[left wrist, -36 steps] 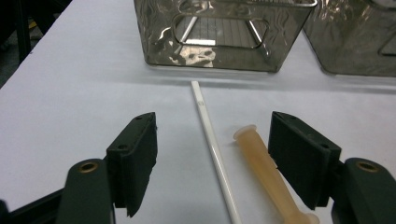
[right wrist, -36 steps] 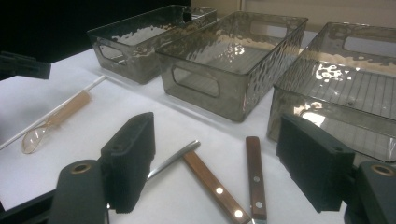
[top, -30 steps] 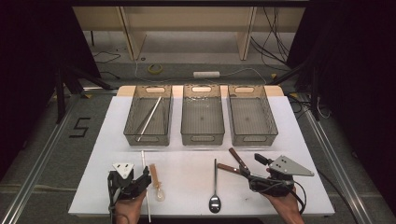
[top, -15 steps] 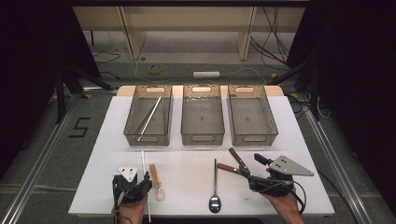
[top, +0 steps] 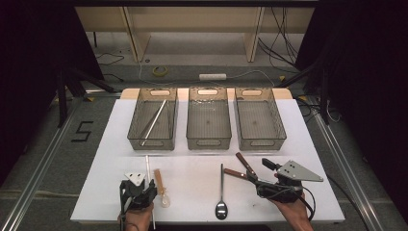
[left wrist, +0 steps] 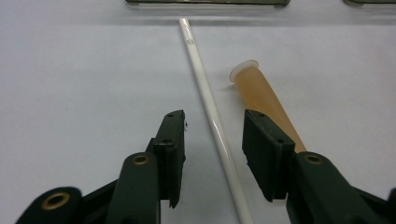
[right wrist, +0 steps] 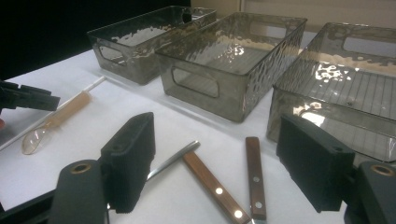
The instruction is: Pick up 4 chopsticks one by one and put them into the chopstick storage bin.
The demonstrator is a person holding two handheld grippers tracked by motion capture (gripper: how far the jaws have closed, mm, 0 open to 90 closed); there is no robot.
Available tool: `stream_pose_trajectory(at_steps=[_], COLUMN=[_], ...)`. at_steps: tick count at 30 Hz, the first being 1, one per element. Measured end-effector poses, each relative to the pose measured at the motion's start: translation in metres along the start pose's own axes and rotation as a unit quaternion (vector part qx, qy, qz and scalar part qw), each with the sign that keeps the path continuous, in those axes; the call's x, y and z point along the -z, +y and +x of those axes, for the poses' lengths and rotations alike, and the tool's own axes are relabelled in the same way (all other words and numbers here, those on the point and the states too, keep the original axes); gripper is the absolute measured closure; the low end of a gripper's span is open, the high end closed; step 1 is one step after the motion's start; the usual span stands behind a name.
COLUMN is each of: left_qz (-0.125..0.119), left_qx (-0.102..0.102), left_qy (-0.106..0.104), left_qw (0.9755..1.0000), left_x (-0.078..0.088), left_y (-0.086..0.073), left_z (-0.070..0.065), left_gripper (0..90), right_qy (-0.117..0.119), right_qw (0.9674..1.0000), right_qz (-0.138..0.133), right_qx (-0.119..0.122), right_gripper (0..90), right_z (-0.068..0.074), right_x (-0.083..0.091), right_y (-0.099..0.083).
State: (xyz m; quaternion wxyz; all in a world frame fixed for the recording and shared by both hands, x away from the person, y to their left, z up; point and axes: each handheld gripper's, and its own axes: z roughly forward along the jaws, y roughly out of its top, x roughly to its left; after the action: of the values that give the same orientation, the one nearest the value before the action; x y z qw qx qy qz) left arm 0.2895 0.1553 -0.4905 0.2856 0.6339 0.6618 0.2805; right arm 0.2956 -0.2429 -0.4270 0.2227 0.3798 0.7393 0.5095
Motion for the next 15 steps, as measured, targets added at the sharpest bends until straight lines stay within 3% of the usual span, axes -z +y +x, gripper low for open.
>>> stream_pose_trajectory(at_steps=[15], left_qz=[0.01], left_qx=[-0.013], left_qy=[0.003], left_qw=[0.9999], left_x=[-0.0047], left_y=[-0.0034], left_z=[-0.0072], left_gripper=[69.0], right_qy=[0.0], right_qw=[1.0], right_qz=[0.0], right_qx=[0.001], right_gripper=[29.2], right_z=[0.0001], right_x=[0.0], right_y=[-0.0001])
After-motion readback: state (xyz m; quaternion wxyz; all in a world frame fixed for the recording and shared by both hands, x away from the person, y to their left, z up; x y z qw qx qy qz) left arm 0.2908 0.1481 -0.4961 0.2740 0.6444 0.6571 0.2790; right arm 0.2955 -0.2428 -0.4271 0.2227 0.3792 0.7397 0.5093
